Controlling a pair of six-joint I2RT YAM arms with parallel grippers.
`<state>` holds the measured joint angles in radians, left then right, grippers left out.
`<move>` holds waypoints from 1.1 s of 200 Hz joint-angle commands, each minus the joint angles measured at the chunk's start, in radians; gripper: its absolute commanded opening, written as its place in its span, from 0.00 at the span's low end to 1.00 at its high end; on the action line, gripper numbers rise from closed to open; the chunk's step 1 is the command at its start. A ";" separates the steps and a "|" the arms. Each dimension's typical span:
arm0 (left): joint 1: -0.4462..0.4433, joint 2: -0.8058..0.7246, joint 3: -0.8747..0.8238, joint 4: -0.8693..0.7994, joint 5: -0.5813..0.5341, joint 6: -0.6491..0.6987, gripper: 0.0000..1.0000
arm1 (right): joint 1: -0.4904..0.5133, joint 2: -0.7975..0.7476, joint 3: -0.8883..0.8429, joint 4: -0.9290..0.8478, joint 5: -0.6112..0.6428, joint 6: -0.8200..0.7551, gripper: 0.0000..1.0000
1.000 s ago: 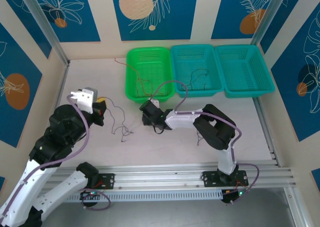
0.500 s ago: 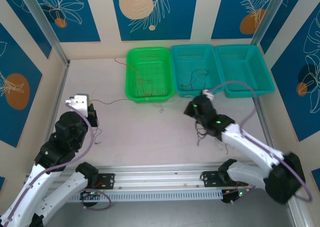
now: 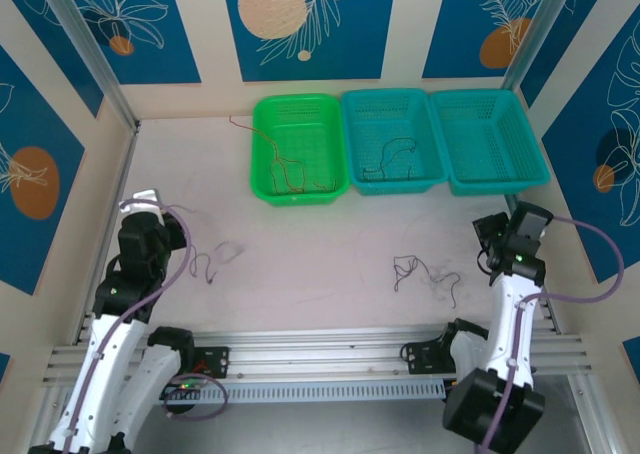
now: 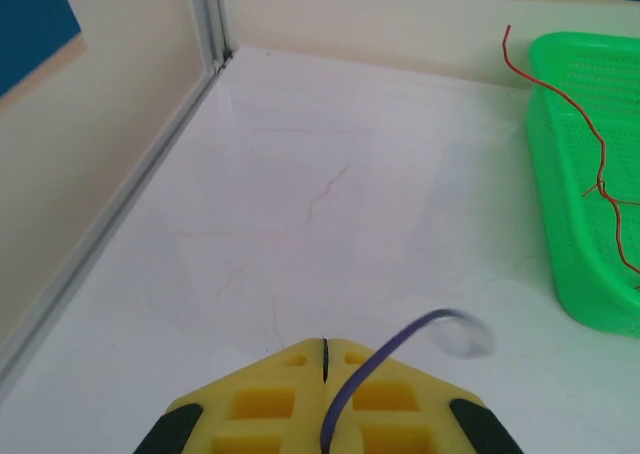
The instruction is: Untangle the cables
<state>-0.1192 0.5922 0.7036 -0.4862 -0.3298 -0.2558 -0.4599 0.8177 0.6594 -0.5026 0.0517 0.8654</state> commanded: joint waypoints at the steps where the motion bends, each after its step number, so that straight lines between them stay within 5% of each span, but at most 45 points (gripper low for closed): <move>1: 0.042 -0.002 -0.010 0.045 0.154 -0.051 0.00 | -0.025 0.013 0.009 -0.036 -0.162 -0.045 0.00; 57: 0.040 0.027 -0.033 0.272 0.607 -0.096 0.00 | 0.236 0.073 -0.095 0.013 -0.224 -0.035 0.02; 71: 0.041 0.039 -0.010 0.274 0.657 -0.103 0.00 | 0.330 0.110 -0.084 0.000 -0.201 -0.024 0.13; 86: 0.036 0.046 0.025 0.254 0.685 -0.106 0.00 | 0.414 0.127 -0.047 -0.070 -0.116 -0.001 0.37; 101: 0.028 0.045 0.055 0.242 0.715 -0.114 0.00 | 0.432 0.113 -0.003 -0.175 -0.034 0.037 0.63; 112: 0.020 0.049 0.072 0.247 0.751 -0.132 0.00 | 0.419 0.076 0.022 -0.224 -0.014 0.059 0.73; 154: -0.066 0.085 0.171 0.211 0.800 -0.179 0.00 | 0.481 -0.104 0.099 -0.087 -0.160 0.009 0.78; 174: -0.136 0.097 0.208 0.211 0.779 -0.185 0.00 | 0.691 -0.094 0.154 0.111 -0.204 -0.094 0.78; 201: -0.266 0.151 0.271 0.219 0.776 -0.157 0.00 | 1.099 -0.011 0.254 0.270 -0.017 -0.373 0.86; 220: -0.354 0.202 0.319 0.211 0.789 -0.120 0.00 | 1.274 0.076 0.287 0.399 0.035 -0.567 0.88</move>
<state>-0.3882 0.7502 0.9535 -0.2768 0.4286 -0.4149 0.6323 0.8135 0.8989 -0.3237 -0.0086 0.6147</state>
